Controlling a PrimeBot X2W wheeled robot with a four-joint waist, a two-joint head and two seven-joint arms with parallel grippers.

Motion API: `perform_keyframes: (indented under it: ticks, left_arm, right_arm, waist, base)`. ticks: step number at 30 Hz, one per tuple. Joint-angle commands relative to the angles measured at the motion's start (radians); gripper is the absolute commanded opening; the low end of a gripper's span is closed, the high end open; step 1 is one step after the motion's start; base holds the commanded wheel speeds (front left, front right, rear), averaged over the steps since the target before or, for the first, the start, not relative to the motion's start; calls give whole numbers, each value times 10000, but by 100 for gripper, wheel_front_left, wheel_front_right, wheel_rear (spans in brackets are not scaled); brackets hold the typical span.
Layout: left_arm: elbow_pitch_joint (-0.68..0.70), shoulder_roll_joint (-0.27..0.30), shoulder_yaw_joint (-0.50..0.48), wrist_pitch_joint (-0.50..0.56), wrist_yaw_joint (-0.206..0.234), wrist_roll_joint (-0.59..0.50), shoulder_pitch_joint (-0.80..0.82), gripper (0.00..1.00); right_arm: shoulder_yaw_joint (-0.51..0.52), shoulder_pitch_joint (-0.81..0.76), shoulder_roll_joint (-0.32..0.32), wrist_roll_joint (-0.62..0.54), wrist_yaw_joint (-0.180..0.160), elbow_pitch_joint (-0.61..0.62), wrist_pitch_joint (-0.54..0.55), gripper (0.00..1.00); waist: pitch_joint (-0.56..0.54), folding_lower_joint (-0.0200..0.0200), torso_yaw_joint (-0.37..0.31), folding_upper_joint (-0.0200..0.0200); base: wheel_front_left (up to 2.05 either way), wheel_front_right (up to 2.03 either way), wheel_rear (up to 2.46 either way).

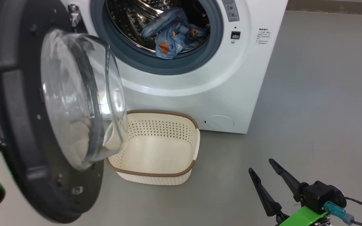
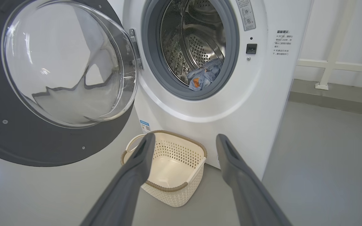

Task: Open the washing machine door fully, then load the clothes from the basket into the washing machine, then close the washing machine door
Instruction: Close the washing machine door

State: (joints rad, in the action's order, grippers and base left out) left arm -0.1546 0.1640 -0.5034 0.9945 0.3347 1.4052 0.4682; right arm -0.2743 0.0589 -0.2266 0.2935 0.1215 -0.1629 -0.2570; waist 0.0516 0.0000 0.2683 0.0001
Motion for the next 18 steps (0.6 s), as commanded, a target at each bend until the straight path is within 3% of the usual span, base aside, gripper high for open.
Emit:
perform_keyframes:
  ticks: [1,8,18]
  left_arm:
    - [710,80,62,235,147,145,47,0]
    - [1676,-666,674,-147,304,-66,0,0]
    - [1345,-1126,1684,-2177,-440,206,453,0]
  right_arm:
    - [-102,175,-30,-12,92,267,-48,100]
    - [-96,203,109,-8,92,279,-48,100]
    - [-25,287,166,-14,92,287,-48,100]
  waist:
    - [22,0,-119,-1]
    - [62,0,-417,-1]
    - [138,0,-1158,-1]
  base:
    - [0,0,0]
    - [0,0,0]
    - [0,0,0]
